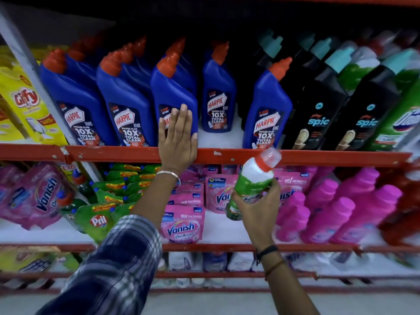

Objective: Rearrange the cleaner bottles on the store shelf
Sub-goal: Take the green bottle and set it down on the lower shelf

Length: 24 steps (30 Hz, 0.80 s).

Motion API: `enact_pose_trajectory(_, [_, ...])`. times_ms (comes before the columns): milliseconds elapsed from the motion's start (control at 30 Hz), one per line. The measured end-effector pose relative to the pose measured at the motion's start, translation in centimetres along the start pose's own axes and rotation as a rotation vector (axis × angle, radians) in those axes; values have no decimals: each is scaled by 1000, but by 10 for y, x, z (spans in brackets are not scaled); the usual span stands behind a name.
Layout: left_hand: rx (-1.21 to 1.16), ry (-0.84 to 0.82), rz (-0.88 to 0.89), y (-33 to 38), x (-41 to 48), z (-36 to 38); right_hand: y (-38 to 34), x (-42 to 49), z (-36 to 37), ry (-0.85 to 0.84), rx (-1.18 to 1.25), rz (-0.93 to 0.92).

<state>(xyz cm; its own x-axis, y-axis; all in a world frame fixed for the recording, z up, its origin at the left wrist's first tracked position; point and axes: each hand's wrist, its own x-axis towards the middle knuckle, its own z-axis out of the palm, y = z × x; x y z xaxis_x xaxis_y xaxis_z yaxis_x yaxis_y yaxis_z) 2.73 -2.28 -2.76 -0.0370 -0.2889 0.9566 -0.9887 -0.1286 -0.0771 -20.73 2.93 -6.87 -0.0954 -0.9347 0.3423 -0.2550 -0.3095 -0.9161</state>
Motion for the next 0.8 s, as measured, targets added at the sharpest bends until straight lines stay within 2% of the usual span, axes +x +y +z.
enact_pose_trajectory(400, [-21, 24, 9, -1, 1, 3, 87, -20, 37, -173, -70, 266])
enact_pose_trajectory(700, [-20, 27, 20, -2, 1, 3, 97, -25, 42, -161, -137, 284])
enact_pose_trajectory(800, [-15, 36, 26, -2, 0, 4, 95, -26, 41, -185, -226, 256])
